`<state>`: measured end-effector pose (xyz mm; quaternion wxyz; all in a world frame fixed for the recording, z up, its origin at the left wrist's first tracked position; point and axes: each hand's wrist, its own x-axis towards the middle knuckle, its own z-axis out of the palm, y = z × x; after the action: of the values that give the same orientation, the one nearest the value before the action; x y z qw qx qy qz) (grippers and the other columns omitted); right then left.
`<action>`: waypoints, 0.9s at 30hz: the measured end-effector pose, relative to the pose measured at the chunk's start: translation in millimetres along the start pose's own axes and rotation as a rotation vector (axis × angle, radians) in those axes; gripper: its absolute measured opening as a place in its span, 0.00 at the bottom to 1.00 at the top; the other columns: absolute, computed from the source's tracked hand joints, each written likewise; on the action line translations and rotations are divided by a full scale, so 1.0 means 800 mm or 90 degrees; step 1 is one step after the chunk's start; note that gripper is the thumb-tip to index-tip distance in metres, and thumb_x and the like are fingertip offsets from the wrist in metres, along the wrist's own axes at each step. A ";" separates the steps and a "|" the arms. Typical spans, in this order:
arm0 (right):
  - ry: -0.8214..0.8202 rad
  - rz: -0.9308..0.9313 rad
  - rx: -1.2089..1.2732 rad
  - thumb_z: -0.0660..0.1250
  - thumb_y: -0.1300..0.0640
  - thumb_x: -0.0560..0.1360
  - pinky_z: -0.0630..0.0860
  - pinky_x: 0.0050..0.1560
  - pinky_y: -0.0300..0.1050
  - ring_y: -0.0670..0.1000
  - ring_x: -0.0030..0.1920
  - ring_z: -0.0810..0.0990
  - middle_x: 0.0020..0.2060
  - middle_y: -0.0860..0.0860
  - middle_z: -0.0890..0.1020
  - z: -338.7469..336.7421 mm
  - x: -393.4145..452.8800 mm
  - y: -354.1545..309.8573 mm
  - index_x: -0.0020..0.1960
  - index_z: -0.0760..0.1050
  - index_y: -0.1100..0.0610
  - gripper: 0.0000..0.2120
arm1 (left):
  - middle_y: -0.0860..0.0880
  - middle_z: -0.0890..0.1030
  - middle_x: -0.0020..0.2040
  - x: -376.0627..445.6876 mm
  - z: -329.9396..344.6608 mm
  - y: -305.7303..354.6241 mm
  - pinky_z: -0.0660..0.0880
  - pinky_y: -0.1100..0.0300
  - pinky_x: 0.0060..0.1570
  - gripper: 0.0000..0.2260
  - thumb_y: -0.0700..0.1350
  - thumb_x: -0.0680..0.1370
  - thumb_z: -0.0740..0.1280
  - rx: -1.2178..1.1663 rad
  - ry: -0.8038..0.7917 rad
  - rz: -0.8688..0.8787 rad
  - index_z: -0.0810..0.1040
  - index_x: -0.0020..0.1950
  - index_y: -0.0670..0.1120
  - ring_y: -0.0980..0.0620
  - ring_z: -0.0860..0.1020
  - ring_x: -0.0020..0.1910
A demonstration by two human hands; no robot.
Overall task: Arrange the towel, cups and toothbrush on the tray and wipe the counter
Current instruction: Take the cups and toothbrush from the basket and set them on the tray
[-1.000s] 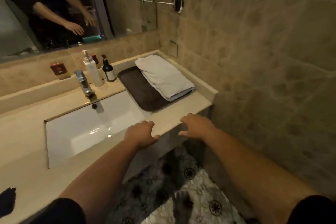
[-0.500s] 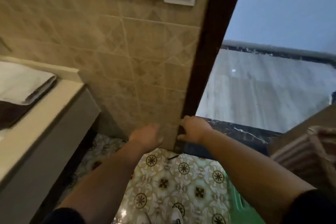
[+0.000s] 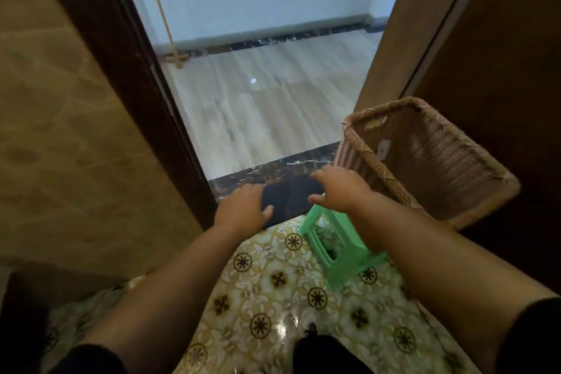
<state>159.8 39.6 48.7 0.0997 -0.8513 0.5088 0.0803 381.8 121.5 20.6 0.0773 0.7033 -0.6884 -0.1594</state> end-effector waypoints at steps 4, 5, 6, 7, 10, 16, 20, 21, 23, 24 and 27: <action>0.044 0.047 0.023 0.65 0.39 0.73 0.74 0.57 0.57 0.58 0.60 0.76 0.61 0.54 0.76 -0.025 -0.029 0.086 0.66 0.71 0.51 0.26 | 0.45 0.76 0.66 0.043 0.018 0.083 0.74 0.47 0.59 0.24 0.58 0.78 0.63 -0.005 0.027 0.058 0.69 0.71 0.48 0.43 0.75 0.63; 0.054 0.054 0.025 0.65 0.39 0.73 0.75 0.56 0.57 0.59 0.59 0.76 0.60 0.54 0.76 -0.030 -0.034 0.112 0.64 0.72 0.52 0.25 | 0.45 0.76 0.66 0.056 0.023 0.106 0.74 0.47 0.59 0.24 0.58 0.78 0.63 -0.012 0.039 0.076 0.69 0.70 0.47 0.44 0.75 0.63; 0.066 0.064 0.024 0.64 0.39 0.73 0.74 0.55 0.56 0.58 0.58 0.76 0.59 0.54 0.76 -0.033 -0.038 0.139 0.63 0.72 0.52 0.24 | 0.45 0.77 0.65 0.069 0.028 0.129 0.74 0.46 0.58 0.23 0.58 0.78 0.63 -0.022 0.048 0.090 0.70 0.69 0.47 0.43 0.75 0.62; 0.078 0.076 0.025 0.64 0.39 0.74 0.73 0.55 0.55 0.58 0.58 0.76 0.59 0.54 0.76 -0.036 -0.040 0.167 0.63 0.72 0.51 0.23 | 0.44 0.77 0.65 0.081 0.035 0.153 0.75 0.46 0.58 0.23 0.57 0.78 0.63 -0.034 0.054 0.100 0.70 0.69 0.46 0.43 0.75 0.62; 0.103 0.100 0.045 0.65 0.40 0.74 0.72 0.58 0.56 0.57 0.60 0.74 0.62 0.54 0.75 -0.031 -0.039 0.254 0.67 0.71 0.51 0.26 | 0.43 0.77 0.62 0.116 0.066 0.221 0.74 0.47 0.54 0.21 0.57 0.79 0.62 -0.075 0.078 0.090 0.71 0.67 0.45 0.42 0.76 0.60; 0.025 0.079 0.076 0.65 0.39 0.75 0.75 0.56 0.53 0.54 0.60 0.75 0.62 0.52 0.76 0.011 0.004 0.417 0.69 0.70 0.51 0.27 | 0.44 0.77 0.58 0.187 0.132 0.342 0.76 0.46 0.53 0.14 0.52 0.79 0.62 -0.164 0.135 -0.073 0.72 0.60 0.46 0.43 0.76 0.56; -0.068 0.099 0.104 0.65 0.40 0.75 0.75 0.57 0.53 0.55 0.62 0.73 0.64 0.53 0.74 0.048 0.032 0.487 0.69 0.69 0.52 0.27 | 0.45 0.75 0.66 0.214 0.151 0.410 0.70 0.48 0.65 0.18 0.49 0.78 0.64 -0.158 0.147 -0.079 0.72 0.67 0.45 0.46 0.72 0.64; -0.080 0.109 0.111 0.65 0.41 0.75 0.75 0.56 0.52 0.55 0.62 0.73 0.64 0.53 0.74 0.057 0.042 0.497 0.69 0.69 0.51 0.26 | 0.45 0.74 0.67 0.220 0.152 0.424 0.69 0.49 0.66 0.19 0.48 0.78 0.65 -0.167 0.143 -0.075 0.71 0.68 0.44 0.47 0.71 0.66; -0.094 0.133 0.137 0.66 0.42 0.75 0.75 0.56 0.52 0.55 0.62 0.73 0.64 0.53 0.74 0.076 0.064 0.510 0.69 0.69 0.51 0.26 | 0.45 0.74 0.67 0.235 0.161 0.445 0.69 0.49 0.67 0.20 0.48 0.78 0.65 -0.204 0.127 -0.102 0.71 0.69 0.44 0.47 0.71 0.66; -0.101 0.147 0.158 0.67 0.42 0.75 0.75 0.56 0.53 0.55 0.62 0.73 0.65 0.53 0.73 0.087 0.074 0.513 0.70 0.68 0.51 0.27 | 0.46 0.74 0.66 0.243 0.170 0.452 0.70 0.49 0.66 0.19 0.48 0.78 0.65 -0.244 0.117 -0.144 0.71 0.68 0.45 0.48 0.71 0.65; -0.101 0.179 0.227 0.68 0.45 0.74 0.74 0.59 0.52 0.56 0.63 0.73 0.66 0.55 0.73 0.133 0.106 0.519 0.71 0.67 0.54 0.29 | 0.47 0.73 0.66 0.282 0.208 0.462 0.74 0.47 0.62 0.18 0.48 0.78 0.65 -0.467 0.051 -0.382 0.70 0.68 0.47 0.48 0.74 0.61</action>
<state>-170.4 -197.7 -111.0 0.2760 -0.7321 0.6190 0.0686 -22.0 -98.6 -40.9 0.2978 0.8028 -0.3500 -0.3800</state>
